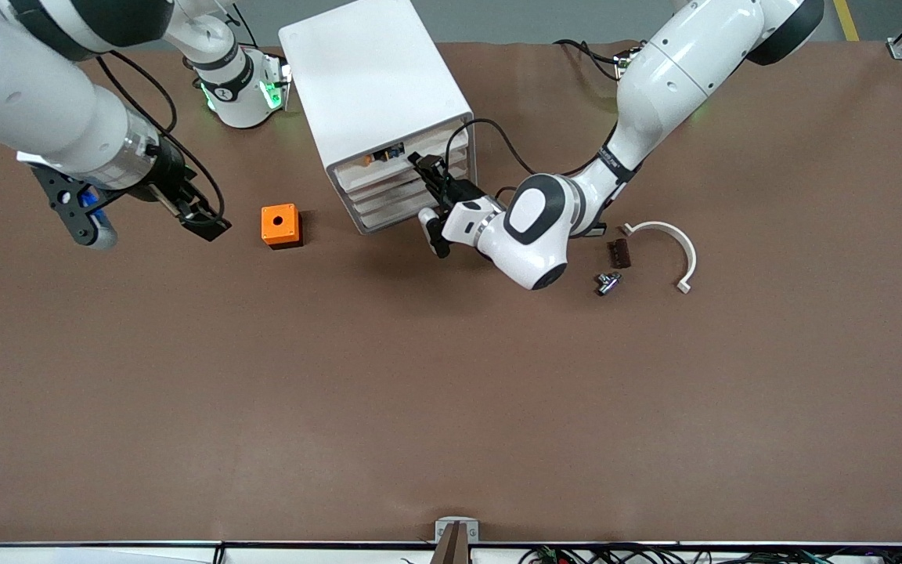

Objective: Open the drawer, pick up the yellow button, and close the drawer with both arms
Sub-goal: 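Pull the drawer open with the left gripper while the right gripper approaches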

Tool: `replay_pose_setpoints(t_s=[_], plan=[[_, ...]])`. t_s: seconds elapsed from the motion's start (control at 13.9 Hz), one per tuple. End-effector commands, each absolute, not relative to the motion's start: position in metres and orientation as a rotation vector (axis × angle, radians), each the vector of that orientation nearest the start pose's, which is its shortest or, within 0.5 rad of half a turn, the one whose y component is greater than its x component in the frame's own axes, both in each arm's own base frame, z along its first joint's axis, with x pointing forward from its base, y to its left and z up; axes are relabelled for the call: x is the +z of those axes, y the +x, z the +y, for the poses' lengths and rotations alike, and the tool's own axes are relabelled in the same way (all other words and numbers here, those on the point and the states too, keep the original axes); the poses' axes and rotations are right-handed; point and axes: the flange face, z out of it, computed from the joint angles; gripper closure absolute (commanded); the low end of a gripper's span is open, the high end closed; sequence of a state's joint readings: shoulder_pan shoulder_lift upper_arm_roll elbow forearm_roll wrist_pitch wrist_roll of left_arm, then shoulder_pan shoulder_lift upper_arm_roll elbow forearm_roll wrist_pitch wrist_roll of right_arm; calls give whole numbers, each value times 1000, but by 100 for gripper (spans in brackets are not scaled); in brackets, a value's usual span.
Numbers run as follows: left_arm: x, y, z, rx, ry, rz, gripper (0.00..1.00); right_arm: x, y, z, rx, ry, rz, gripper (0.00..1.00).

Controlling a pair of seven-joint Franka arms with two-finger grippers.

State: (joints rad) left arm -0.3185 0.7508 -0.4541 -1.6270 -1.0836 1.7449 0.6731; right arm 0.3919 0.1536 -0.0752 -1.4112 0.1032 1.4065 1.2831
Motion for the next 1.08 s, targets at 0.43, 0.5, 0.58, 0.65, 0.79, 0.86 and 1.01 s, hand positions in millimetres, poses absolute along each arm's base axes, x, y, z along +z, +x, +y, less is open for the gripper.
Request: replay_pose_setpoints(t_s=[0.43, 0.5, 0.58, 0.65, 0.79, 0.86, 1.01], plan=[[238, 502, -446, -648, 1599, -693, 100, 588, 535, 267, 230, -2742, 1598, 0], [238, 509, -440, -645, 1603, -691, 100, 586, 532, 278, 221, -2732, 1611, 0], [237, 511, -435, -650, 1604, -690, 100, 582, 530, 289, 217, -2725, 1633, 0], [235, 513, -432, -654, 1599, -687, 99, 580, 524, 304, 208, -2720, 1637, 0], [239, 526, -420, -633, 1603, -677, 96, 572, 515, 332, 186, -2710, 1672, 0], [239, 526, -420, -632, 1604, -676, 96, 567, 512, 343, 179, -2705, 1682, 0], [240, 526, -420, -633, 1606, -675, 85, 552, 505, 364, 184, -2713, 1704, 0]])
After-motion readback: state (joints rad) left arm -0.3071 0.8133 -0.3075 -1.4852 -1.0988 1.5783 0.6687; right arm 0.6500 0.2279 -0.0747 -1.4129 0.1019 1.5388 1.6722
